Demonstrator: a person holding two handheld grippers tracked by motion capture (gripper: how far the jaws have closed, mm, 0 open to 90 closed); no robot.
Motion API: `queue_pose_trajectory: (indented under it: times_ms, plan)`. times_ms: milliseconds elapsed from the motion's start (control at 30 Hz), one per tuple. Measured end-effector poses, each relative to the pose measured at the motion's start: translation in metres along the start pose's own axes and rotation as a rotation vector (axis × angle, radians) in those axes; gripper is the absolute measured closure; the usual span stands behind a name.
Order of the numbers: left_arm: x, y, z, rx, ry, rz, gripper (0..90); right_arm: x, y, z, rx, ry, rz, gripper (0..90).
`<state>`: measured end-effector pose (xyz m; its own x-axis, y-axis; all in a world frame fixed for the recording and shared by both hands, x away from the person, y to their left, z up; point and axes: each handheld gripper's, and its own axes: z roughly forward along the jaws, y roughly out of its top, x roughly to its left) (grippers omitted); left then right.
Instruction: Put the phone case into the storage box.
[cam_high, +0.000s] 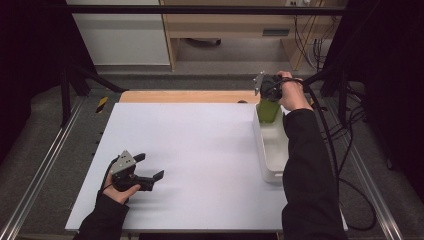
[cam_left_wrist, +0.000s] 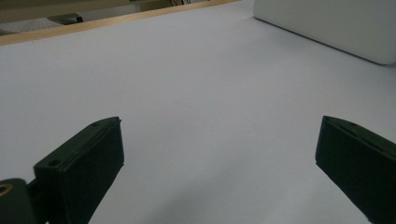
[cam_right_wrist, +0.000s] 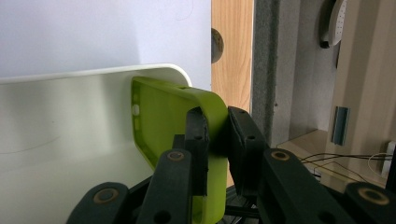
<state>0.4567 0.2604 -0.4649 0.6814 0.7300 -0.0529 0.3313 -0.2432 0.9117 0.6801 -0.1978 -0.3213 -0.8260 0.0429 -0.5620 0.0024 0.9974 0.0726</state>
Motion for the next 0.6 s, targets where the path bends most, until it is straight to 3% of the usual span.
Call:
queue_pose_trajectory:
  times_ms: [600]
  plan:
    - [-0.0002,0.0000,-0.0001,0.003,0.000,0.004,1.0,0.0011,0.0019,0.0060,-0.003,-0.019,-0.003,78.8]
